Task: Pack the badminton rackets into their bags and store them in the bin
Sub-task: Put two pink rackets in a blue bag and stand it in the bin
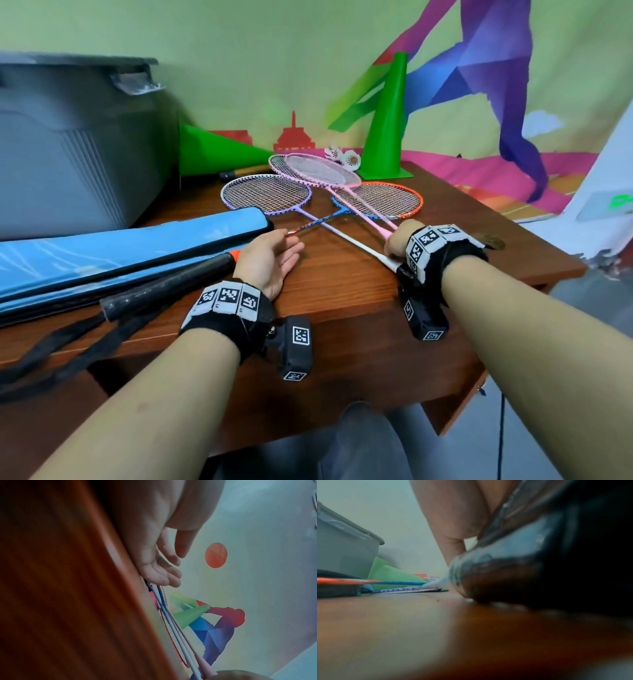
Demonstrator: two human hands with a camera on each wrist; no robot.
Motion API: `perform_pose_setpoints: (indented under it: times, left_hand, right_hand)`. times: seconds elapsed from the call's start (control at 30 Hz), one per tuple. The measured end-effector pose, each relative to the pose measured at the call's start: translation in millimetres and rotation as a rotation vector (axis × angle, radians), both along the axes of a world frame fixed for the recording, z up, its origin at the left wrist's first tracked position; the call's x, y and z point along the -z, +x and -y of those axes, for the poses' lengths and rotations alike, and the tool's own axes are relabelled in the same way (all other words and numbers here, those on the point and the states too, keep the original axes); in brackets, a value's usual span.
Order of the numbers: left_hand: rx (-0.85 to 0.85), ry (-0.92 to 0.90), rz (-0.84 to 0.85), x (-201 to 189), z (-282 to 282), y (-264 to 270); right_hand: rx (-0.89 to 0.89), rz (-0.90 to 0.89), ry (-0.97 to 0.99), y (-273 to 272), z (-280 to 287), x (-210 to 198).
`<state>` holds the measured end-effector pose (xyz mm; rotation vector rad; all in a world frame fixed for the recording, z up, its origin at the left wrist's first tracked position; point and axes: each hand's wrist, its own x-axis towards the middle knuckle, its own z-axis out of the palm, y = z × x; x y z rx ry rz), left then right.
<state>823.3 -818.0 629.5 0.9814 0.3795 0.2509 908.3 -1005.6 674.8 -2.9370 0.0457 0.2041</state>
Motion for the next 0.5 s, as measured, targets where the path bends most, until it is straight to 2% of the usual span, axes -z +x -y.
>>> perform_pose_setpoints:
  times: [0.3,0.5]
  left_hand:
    - [-0.01,-0.003,0.028,1,-2,1]
    - [0.011,-0.014,0.027,2,-3,2]
  right_hand:
    - [-0.002,0.178,0.072,-4,-10,6]
    - [-0.059,0.295,0.102,-10,-10,-12]
